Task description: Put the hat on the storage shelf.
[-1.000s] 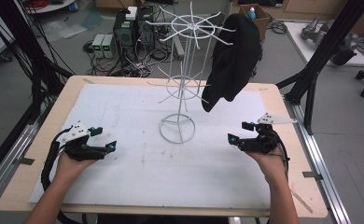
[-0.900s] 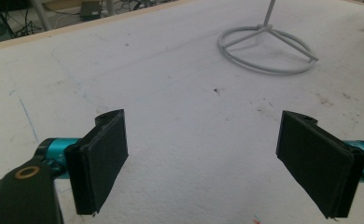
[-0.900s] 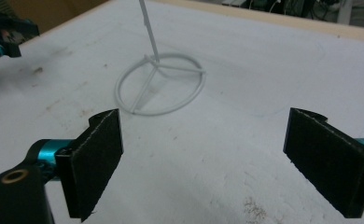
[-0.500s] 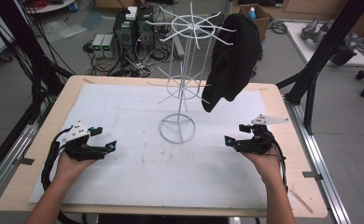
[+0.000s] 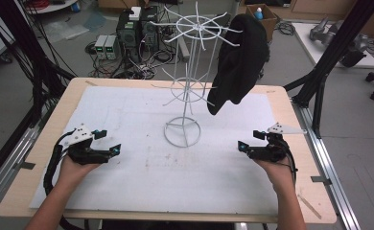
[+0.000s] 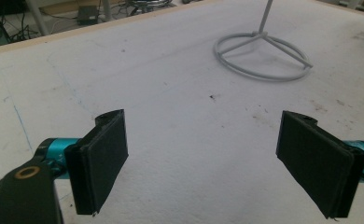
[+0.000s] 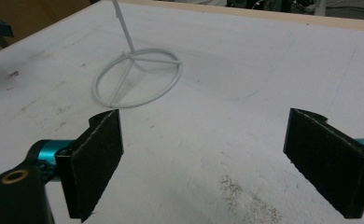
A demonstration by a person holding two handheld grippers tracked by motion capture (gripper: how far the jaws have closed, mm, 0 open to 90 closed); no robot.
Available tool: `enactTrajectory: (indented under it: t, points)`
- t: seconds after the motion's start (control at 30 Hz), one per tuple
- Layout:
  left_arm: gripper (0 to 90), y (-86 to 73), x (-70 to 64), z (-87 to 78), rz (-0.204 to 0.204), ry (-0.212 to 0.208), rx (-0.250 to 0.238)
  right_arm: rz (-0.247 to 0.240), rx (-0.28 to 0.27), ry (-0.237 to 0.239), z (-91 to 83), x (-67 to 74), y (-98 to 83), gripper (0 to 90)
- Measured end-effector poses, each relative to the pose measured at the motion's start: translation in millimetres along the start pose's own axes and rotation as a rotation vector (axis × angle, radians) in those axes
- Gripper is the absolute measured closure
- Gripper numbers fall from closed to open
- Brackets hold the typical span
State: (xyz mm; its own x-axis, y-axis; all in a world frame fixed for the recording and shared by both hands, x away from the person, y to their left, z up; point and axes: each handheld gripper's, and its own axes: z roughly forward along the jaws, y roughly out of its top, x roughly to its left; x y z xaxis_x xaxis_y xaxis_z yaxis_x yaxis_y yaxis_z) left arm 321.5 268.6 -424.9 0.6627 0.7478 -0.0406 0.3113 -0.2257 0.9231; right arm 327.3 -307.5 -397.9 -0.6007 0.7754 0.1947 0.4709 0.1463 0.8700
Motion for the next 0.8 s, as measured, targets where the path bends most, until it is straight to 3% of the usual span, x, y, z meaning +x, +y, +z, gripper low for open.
enactTrajectory:
  t: [0.8]
  points:
    - [16.9, -0.5, -0.2, 0.3, 0.002, 0.000, 0.010, 0.016, 0.003, 0.015, 4.0, -1.8, -1.7, 11.0]
